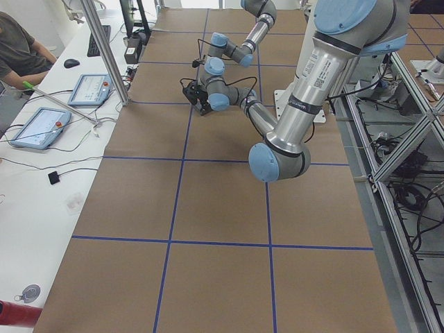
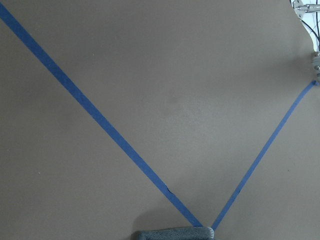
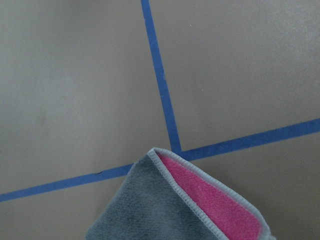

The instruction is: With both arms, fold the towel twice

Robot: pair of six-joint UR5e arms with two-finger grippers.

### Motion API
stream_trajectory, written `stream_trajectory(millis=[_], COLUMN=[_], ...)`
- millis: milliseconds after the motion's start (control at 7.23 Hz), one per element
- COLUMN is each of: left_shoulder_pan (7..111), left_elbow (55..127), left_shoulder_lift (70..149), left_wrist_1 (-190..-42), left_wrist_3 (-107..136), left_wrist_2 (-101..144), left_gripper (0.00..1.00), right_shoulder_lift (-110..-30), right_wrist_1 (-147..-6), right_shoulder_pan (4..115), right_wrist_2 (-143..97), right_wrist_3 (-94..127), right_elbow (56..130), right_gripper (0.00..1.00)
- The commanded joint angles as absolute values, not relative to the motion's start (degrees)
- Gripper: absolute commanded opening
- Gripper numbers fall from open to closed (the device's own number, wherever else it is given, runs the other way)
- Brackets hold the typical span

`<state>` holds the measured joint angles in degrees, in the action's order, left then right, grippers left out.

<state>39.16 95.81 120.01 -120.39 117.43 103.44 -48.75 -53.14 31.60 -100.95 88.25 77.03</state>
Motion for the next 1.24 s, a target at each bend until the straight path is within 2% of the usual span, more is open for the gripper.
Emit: stream_trajectory(millis=[0,553,691,830,1106], left_shoulder_pan=[39.2,39.29,39.29,39.37,39.29], left_elbow=[95.89,95.98,95.98,96.06,96.06], left_shoulder_lift=[119.97,120.15,120.15,120.23,120.32], left_wrist_1=[-120.32,-120.32,-120.32,-120.32,-120.32], left_wrist_3=[117.42,117.42,117.42,117.51,117.51], left_wrist_2=[103.45,103.45,103.45,103.45,103.45], left_gripper=[1.0,1.0,1.0,1.0,1.0], right_shoulder_lift=[-48.17,-48.08,-48.25,-48.25,-48.6], right_wrist_1=[-53.09,-53.17,-53.17,-53.17,-53.17], right_shoulder_pan=[31.47,31.03,31.03,31.03,31.03], right_wrist_2=[-100.99,-100.99,-100.99,-100.99,-101.07], right_wrist_3=[88.15,88.15,88.07,87.98,87.8], right_elbow=[75.68,75.24,75.32,75.32,75.32], right_gripper=[1.0,0.98,0.82,0.71,0.65])
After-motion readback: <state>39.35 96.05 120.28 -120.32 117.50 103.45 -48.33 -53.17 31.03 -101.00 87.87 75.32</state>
